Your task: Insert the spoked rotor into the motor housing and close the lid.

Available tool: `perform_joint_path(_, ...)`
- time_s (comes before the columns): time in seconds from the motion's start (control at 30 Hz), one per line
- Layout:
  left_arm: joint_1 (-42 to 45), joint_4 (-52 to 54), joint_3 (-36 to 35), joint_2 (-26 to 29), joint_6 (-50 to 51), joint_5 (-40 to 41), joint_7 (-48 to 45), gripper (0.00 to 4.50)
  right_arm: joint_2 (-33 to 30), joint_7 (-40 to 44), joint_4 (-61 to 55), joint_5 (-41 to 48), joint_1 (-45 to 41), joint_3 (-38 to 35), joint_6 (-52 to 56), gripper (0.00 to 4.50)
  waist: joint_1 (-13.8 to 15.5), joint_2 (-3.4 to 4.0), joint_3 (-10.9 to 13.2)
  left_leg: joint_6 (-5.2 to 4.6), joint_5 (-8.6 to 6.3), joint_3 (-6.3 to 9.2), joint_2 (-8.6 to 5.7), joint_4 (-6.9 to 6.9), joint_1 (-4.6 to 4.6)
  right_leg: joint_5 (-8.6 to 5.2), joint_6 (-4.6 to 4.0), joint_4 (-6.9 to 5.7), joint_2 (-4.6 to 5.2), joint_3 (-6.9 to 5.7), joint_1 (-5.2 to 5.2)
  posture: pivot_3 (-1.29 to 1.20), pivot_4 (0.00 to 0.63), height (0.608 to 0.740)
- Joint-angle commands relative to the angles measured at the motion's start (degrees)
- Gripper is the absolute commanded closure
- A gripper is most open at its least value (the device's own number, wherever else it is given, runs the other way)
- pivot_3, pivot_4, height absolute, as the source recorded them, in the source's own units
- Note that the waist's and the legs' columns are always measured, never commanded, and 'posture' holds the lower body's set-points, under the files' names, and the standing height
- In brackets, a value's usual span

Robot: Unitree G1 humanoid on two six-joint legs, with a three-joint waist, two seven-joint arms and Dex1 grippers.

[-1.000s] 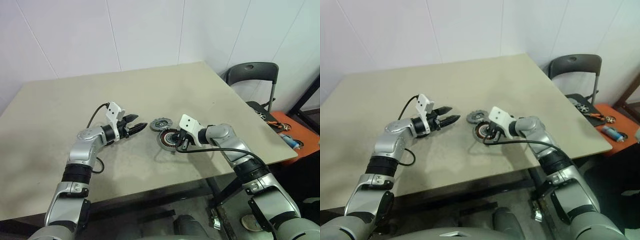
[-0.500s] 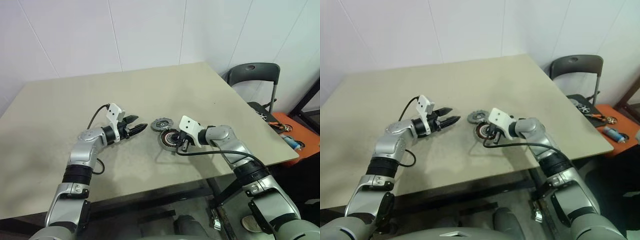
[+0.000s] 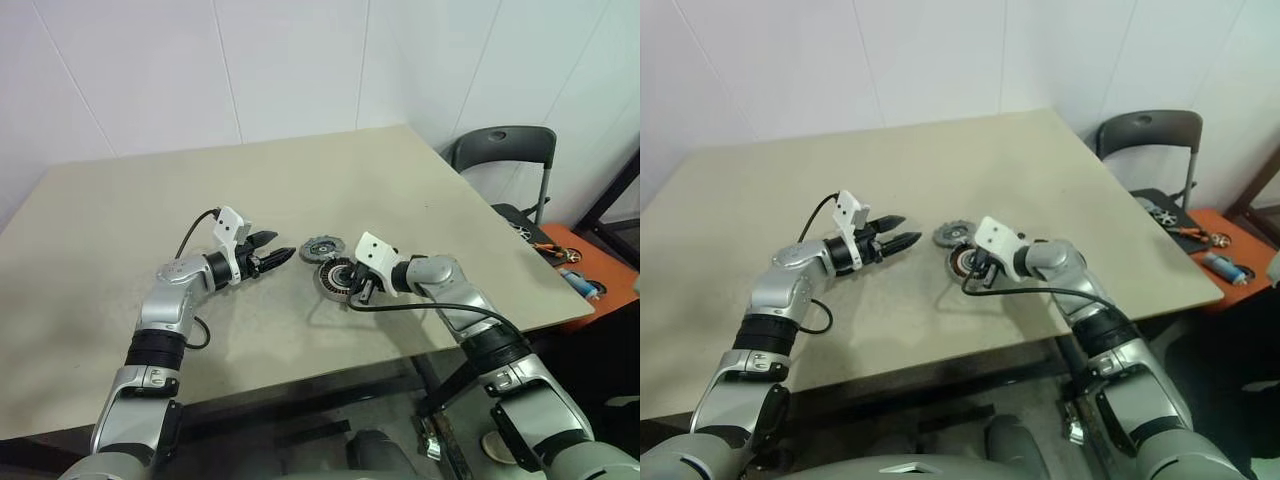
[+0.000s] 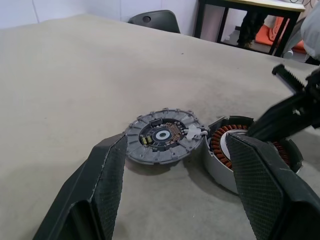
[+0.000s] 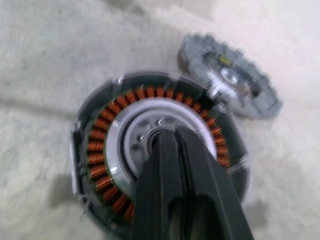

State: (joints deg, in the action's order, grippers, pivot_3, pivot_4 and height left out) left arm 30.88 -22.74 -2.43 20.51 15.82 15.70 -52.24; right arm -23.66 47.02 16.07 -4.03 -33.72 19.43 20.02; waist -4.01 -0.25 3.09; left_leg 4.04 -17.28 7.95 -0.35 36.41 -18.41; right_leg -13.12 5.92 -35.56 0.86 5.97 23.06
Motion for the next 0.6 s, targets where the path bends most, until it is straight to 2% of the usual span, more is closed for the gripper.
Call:
perform_joint_path(0.03, 0.2, 1.7, -0.2, 0.1, -0.8, 0.6, 0.3, 1.15, -0.3, 0.0, 0.1, -1.0, 0.5, 0.2, 0.3, 4.46, 0.0, -0.05, 0.0, 0.00, 0.00, 0.00, 0.00, 0.01, -0.01, 0.00, 0.00, 0.01, 0.00, 0.00, 0.00, 0.00, 0.000, 0.740)
perform_joint_path(0.43, 0.5, 0.7, -0.1, -0.2, -1.5, 0.4, 0.4, 1.15, -0.9, -0.5, 0.3, -0.3, -0.6, -1.8, 0.3, 4.46, 0.0, -0.05, 0.0, 0.00, 0.00, 0.00, 0.00, 0.02, -0.02, 0.00, 0.00, 0.02, 0.00, 0.00, -0.01, 0.00, 0.000, 0.740)
perform_joint_path(0.6, 0.6, 0.5, -0.1, -0.5, -1.7, 0.5, 0.3, 1.15, 3.0, 2.7, -8.6, 15.2, -2.0, -12.4, 12.6, 4.46, 0.1, -0.05, 0.0, 0.00, 0.00, 0.01, 0.00, 0.02, -0.06, 0.01, -0.02, 0.03, 0.01, 0.00, 0.01, 0.00, 0.000, 0.740)
